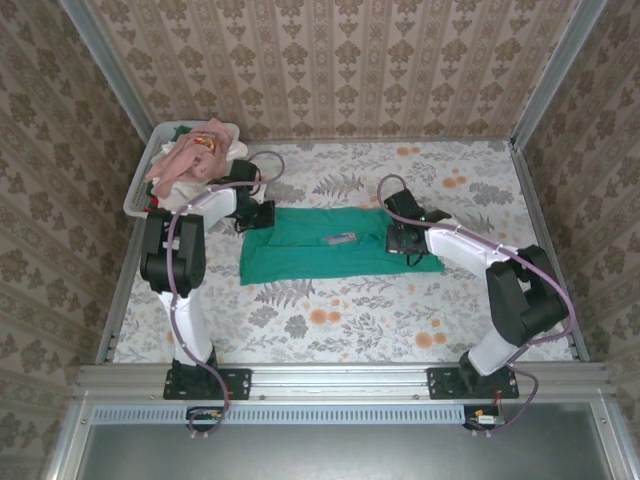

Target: Fold and stack the t-shirts

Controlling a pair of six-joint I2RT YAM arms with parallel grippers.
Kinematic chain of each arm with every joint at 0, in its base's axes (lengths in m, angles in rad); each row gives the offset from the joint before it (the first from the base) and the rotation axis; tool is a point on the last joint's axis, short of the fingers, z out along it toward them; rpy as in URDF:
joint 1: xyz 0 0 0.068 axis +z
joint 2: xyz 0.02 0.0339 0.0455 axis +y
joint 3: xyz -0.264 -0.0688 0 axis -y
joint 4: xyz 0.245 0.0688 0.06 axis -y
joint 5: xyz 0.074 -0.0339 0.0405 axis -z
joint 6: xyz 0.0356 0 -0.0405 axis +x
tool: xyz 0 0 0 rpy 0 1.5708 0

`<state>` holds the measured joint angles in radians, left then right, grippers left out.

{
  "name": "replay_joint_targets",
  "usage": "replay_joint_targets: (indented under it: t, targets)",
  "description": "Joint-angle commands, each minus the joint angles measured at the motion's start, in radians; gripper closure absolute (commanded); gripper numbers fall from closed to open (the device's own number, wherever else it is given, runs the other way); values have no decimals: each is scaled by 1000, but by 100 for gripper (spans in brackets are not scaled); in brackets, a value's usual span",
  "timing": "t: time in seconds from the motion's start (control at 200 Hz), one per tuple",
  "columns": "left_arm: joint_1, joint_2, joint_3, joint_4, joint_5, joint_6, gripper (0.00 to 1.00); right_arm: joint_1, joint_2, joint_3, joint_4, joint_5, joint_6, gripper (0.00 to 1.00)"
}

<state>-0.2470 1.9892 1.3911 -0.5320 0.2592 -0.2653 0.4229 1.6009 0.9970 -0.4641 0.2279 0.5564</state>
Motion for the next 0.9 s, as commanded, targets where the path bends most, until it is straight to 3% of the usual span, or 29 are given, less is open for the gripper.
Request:
replay_joint_targets:
  t: [0.0, 0.045, 0.2, 0.26, 0.385, 0.53, 0.66, 0.765, 0.895]
  targets:
    - [11, 6, 12, -23, 18, 8, 94, 47, -60, -84, 42, 47, 111, 88]
    - [10, 4, 9, -23, 17, 9, 89, 48, -69, -118, 51, 51, 132, 75]
    - [10, 1, 6, -23, 19, 14, 73, 50, -122, -150, 26, 1, 120, 63]
    - [4, -2, 3, -20, 18, 19, 64, 48, -165, -146, 13, -5, 95, 52]
    - [-9, 3, 14, -23, 20, 40, 58, 43, -233, -94, 8, 11, 45, 49]
    - [-37, 11, 38, -45, 1, 64, 59, 30, -154, -12, 52, 14, -1, 48]
    - [-62, 11, 41, -78, -94, 64, 60, 21, -32, 63, 74, 16, -22, 48]
    - [-76, 39, 72, -119, -158, 65, 65, 7, 37, 78, 88, 1, -16, 48]
    - [-91, 57, 87, -130, -178, 66, 79, -5, 57, 43, 130, -24, -4, 48]
